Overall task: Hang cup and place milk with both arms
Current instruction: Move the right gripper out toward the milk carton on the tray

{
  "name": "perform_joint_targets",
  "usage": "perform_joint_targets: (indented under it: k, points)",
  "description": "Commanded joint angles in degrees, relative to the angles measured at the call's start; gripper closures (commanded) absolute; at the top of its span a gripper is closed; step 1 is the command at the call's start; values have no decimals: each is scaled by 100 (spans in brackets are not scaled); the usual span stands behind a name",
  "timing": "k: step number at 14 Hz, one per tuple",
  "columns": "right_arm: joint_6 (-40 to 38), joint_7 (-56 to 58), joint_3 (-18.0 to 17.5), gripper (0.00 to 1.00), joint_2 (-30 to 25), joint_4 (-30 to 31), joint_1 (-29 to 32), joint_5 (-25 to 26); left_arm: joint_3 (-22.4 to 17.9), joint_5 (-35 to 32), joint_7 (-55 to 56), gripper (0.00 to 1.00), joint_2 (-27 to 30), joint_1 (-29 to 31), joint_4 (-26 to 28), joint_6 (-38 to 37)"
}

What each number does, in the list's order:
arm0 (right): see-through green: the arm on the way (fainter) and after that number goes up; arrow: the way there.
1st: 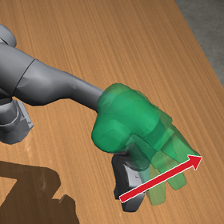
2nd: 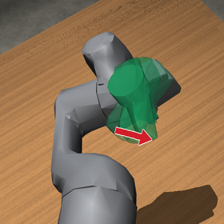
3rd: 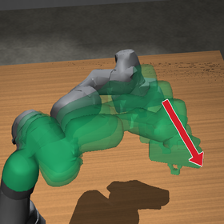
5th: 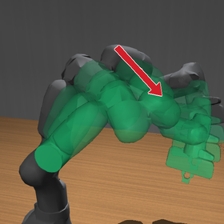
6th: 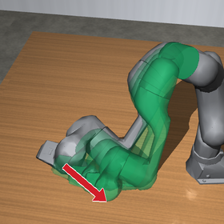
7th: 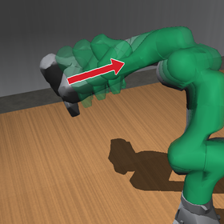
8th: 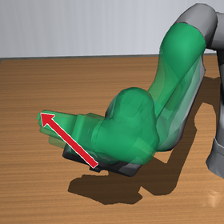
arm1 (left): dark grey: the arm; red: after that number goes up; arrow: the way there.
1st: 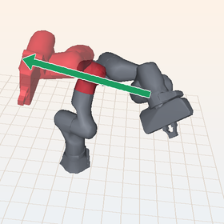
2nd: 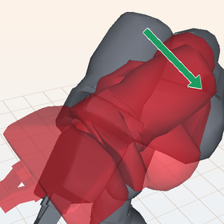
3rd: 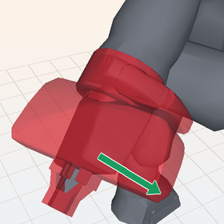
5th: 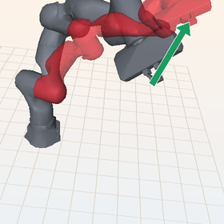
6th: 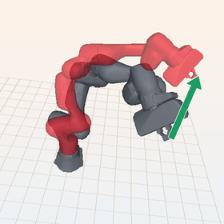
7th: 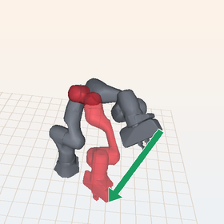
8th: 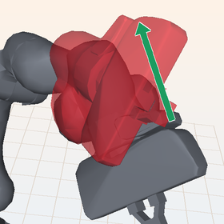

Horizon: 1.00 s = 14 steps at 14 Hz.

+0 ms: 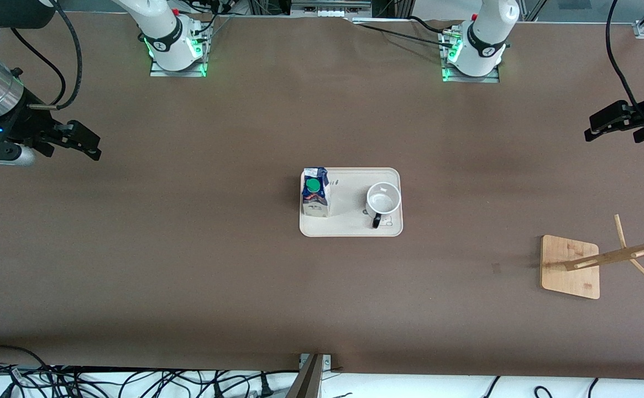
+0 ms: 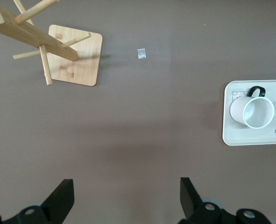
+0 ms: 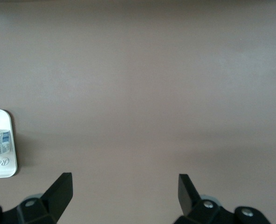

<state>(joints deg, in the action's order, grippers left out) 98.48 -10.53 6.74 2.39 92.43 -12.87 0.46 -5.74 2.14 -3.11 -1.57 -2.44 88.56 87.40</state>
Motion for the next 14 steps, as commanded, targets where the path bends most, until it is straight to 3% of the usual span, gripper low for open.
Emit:
perform_joint_targets:
  k: [1,7,11,14]
  points:
    - [-40,-1,-23,0,-1,-68,4,-2,90,-162,56,0,-10,-2,-120,-117]
    - [-13,77,-93,0,103,-164,-92,-108,90,-109,65,0,-9,-64,-120,-117]
    - [4,122,-339,0,666,-190,-549,-221,73,-109,65,0,-79,-11,-120,-109]
    - [170,-1331,-480,0,1455,-821,-1189,-450,73,-91,47,0,-106,7,-120,-109]
